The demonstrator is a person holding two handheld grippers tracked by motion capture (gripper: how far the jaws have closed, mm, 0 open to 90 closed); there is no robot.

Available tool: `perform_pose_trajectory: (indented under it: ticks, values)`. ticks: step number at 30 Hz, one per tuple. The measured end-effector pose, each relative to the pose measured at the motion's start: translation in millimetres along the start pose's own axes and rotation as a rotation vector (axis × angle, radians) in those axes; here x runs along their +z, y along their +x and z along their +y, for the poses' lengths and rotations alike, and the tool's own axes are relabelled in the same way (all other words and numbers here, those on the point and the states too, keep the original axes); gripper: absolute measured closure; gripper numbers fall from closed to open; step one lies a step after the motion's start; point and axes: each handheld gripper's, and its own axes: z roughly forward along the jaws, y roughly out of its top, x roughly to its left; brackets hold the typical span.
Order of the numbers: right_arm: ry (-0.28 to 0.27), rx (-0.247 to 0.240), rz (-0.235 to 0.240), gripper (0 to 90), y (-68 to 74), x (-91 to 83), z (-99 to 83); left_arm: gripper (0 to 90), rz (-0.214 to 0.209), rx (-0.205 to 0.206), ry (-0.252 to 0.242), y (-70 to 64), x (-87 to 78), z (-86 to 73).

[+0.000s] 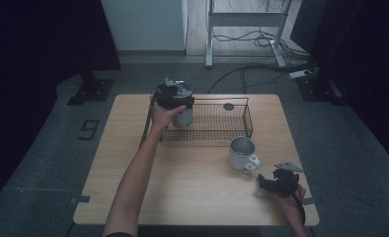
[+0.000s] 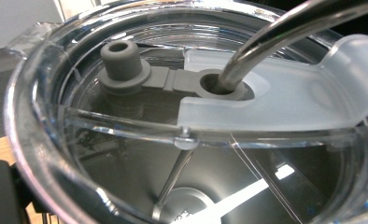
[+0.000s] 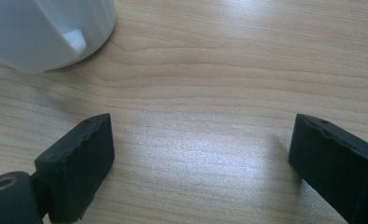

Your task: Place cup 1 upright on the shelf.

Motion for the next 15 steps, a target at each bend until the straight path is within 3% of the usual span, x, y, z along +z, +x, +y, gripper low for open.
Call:
perform_pose_trajectory:
  ticks: [15]
  values:
    - [0.000, 0.000, 0.000, 6.6, 0.0, 0.0, 0.0, 4.0, 0.005, -0.003, 0.044, -1.0, 17.7, -16.6]
